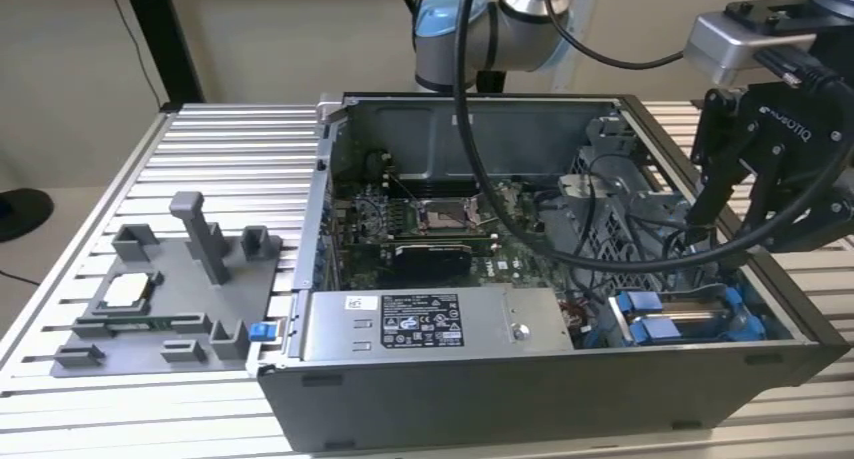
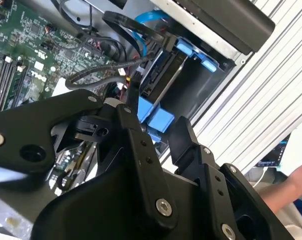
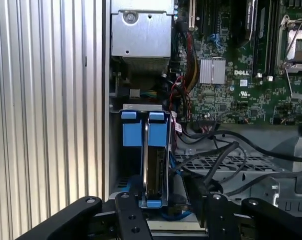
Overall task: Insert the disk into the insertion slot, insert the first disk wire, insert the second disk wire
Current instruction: 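Insert the disk into the insertion slot, then insert the first disk wire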
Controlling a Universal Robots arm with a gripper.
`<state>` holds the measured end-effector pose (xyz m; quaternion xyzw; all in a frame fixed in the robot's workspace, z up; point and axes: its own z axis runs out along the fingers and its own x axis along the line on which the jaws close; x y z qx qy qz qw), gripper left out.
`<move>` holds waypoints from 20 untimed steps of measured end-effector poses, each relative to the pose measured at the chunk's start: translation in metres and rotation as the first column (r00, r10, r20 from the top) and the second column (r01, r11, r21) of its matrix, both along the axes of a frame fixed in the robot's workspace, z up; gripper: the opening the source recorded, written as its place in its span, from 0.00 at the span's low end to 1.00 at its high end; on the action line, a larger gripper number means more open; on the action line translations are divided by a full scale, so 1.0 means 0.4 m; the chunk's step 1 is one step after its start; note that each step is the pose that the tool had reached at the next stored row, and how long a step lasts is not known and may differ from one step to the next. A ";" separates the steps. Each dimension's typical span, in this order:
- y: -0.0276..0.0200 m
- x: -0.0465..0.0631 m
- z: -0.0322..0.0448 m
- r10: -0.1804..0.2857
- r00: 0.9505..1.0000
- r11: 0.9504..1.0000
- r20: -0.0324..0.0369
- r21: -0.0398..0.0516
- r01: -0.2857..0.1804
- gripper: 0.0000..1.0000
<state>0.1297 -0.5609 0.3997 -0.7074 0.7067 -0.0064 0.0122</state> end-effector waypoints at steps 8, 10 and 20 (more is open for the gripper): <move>0.028 -0.002 -0.010 0.051 0.998 0.999 0.019 -0.011 -0.051 1.00; 0.032 -0.004 -0.014 0.062 0.998 0.998 0.019 -0.019 -0.062 1.00; 0.044 -0.009 -0.019 0.098 0.995 0.994 0.020 -0.054 -0.097 0.00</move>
